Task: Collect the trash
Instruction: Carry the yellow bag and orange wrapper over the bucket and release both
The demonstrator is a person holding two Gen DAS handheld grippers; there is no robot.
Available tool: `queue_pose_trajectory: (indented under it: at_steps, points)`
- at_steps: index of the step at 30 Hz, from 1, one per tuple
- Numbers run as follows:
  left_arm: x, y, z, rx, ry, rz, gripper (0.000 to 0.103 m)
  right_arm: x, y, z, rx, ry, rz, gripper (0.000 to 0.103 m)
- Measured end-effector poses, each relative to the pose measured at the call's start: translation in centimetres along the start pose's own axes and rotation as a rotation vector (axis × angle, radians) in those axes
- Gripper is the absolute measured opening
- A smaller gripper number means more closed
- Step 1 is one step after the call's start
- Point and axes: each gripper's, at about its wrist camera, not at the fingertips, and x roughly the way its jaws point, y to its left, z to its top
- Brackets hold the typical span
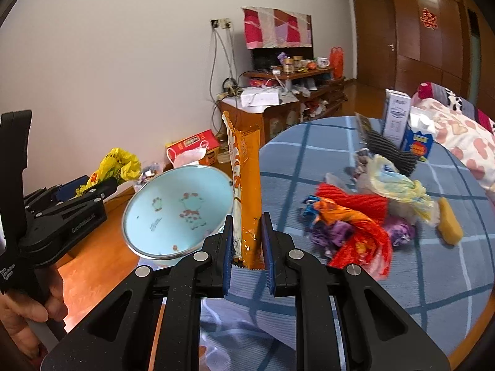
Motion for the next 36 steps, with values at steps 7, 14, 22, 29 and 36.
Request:
queue_pose_trajectory:
  at_steps: [7, 14, 22, 29, 36]
  points:
    - [1.0, 0.6, -0.1, -0.009, 0.016, 0.018, 0.048, 1.3, 1.5, 0.3, -0.02, 0.016, 0.027, 0.018]
    - [2.2, 0.9, -0.2, -0.02, 0.041, 0.03, 0.048, 3.5, 2.2, 0.6, -0.036, 0.049, 0.049, 0.018]
    - [4.1, 1.5, -0.2, -0.03, 0.074, 0.043, 0.048, 5.8, 2.8, 0.9, -0.037, 0.083, 0.069, 0.018]
    - [5.8, 1.6, -0.4, -0.033, 0.106, 0.053, 0.048, 7.7, 3.4, 0.7, -0.05, 0.125, 0.09, 0.018]
    - [7.3, 1.3, -0.7, -0.028, 0.135, 0.05, 0.048, 9.7, 3.7, 0.6, -0.054, 0.166, 0.096, 0.018]
